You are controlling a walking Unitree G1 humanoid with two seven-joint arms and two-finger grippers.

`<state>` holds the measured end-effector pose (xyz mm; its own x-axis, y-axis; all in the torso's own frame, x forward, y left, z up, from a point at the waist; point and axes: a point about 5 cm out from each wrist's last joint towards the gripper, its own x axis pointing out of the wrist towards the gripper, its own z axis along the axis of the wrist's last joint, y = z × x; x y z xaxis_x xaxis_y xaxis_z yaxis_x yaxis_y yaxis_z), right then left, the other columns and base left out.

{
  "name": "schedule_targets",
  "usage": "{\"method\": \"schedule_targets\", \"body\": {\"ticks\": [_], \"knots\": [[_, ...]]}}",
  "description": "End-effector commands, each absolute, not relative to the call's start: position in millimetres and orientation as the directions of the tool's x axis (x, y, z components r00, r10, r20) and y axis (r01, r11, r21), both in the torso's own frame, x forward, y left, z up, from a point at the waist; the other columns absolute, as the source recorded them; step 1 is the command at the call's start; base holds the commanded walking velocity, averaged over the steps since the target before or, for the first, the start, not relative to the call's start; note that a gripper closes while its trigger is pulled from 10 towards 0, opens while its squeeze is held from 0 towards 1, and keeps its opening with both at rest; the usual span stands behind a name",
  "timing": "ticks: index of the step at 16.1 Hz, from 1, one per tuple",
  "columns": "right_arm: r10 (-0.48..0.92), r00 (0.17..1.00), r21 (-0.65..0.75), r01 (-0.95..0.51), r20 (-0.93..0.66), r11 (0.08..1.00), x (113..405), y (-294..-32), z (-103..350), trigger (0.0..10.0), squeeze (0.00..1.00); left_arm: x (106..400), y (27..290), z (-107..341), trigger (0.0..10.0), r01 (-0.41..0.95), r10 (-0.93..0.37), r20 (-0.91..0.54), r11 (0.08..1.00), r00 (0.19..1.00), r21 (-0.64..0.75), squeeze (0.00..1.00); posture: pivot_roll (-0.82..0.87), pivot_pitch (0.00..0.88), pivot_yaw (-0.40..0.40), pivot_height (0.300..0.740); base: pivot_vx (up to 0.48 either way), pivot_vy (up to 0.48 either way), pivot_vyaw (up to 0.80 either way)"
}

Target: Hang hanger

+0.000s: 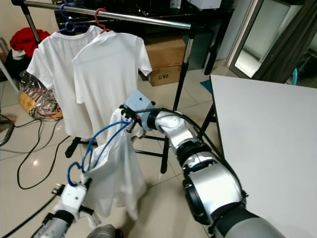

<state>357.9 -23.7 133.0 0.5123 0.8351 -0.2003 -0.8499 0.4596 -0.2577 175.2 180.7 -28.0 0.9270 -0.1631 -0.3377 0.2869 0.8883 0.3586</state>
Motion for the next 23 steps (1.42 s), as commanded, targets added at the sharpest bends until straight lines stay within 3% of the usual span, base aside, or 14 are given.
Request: {"method": "schedule_targets", "body": {"ticks": [1,4,8,9,12,14,20,23], "knots": [[0.871,0.466,-0.291,-0.864,-0.156,0.410,354,-4,145,0.0,0.00,184,166,-23,10.0,0.350,-0.243,-0.301,0.854,0.922,0.385,0.00,0.16,0.000,-0.036,0.740,0.000,0.000,0.00],[0.891,0.433,-0.414,-0.842,-0.135,0.346,349,-1,149,0.0,0.00,185,166,-22,10.0,0.344,-0.237,-0.298,0.855,0.925,0.388,0.00,0.16,0.000,-0.039,0.740,0.000,0.000,0.00],[0.880,0.451,-0.444,-0.826,-0.151,0.347,350,-6,144,0.0,0.00,186,169,-22,10.0,0.321,-0.217,-0.290,0.864,0.932,0.387,0.00,0.16,0.000,-0.041,0.740,0.000,0.000,0.00],[0.861,0.483,-0.452,-0.811,-0.158,0.372,352,-9,143,0.0,0.00,185,169,-22,10.0,0.321,-0.219,-0.286,0.867,0.933,0.382,0.00,0.16,0.000,-0.036,0.740,0.000,0.000,0.00],[0.695,0.699,-0.480,-0.674,-0.169,0.561,372,-21,150,0.0,0.00,185,164,-22,10.0,0.339,-0.251,-0.281,0.880,0.926,0.332,0.00,0.15,0.000,-0.030,0.740,0.000,0.000,0.00],[0.641,0.746,-0.487,-0.633,-0.178,0.601,378,-24,153,0.0,0.00,182,160,-24,10.0,0.372,-0.281,-0.290,0.867,0.915,0.331,0.00,0.15,0.000,-0.030,0.740,0.000,0.000,0.00],[0.659,0.732,-0.488,-0.645,-0.173,0.588,374,-15,153,0.0,0.00,179,160,-27,10.0,0.385,-0.288,-0.305,0.860,0.908,0.335,0.00,0.16,0.000,-0.035,0.740,0.000,0.000,0.00],[0.625,0.759,-0.479,-0.623,-0.181,0.618,378,-27,151,0.0,0.00,184,172,-25,10.0,0.299,-0.205,-0.287,0.892,0.936,0.338,0.00,0.16,0.000,-0.034,0.740,0.000,0.000,0.00]]}}
